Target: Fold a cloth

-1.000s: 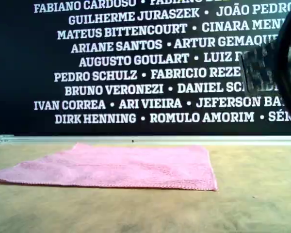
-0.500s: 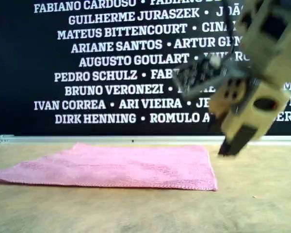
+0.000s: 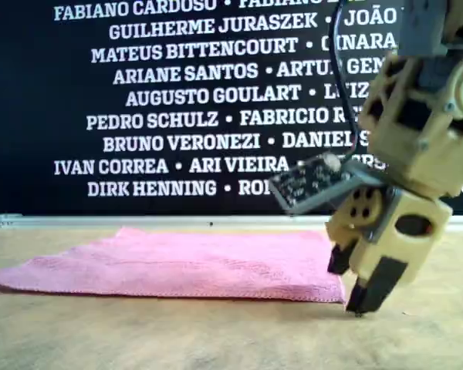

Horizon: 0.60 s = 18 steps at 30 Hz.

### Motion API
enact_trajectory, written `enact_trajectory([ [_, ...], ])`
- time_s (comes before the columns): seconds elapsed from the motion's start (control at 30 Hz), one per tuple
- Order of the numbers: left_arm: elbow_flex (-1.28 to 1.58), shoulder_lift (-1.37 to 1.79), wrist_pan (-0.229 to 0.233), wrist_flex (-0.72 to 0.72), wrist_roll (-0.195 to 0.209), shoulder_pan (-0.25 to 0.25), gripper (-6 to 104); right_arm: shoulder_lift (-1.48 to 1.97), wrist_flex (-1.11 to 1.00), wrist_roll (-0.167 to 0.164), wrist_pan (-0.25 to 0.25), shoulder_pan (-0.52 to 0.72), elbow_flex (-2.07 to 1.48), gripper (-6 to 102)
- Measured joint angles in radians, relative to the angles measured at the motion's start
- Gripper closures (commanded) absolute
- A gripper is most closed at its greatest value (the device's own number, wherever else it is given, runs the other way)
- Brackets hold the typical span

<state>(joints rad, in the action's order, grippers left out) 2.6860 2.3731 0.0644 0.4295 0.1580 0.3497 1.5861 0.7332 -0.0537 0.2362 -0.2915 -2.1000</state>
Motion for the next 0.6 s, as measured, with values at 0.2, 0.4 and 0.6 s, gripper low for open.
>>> enact_trajectory([
  [0.2,-0.014,-0.002,-0.005,-0.054,0.000,0.000,23,-0.100,-0.005,0.002,0.012,0.002,0.098,12],
  [0.4,-0.063,-0.071,-0.005,-0.060,0.000,0.000,23,-0.172,-0.005,0.006,0.002,-0.012,0.199,12],
  [0.6,-0.126,-0.287,0.000,-0.060,0.000,0.000,23,-0.230,-0.005,0.006,0.014,-0.011,0.247,12],
])
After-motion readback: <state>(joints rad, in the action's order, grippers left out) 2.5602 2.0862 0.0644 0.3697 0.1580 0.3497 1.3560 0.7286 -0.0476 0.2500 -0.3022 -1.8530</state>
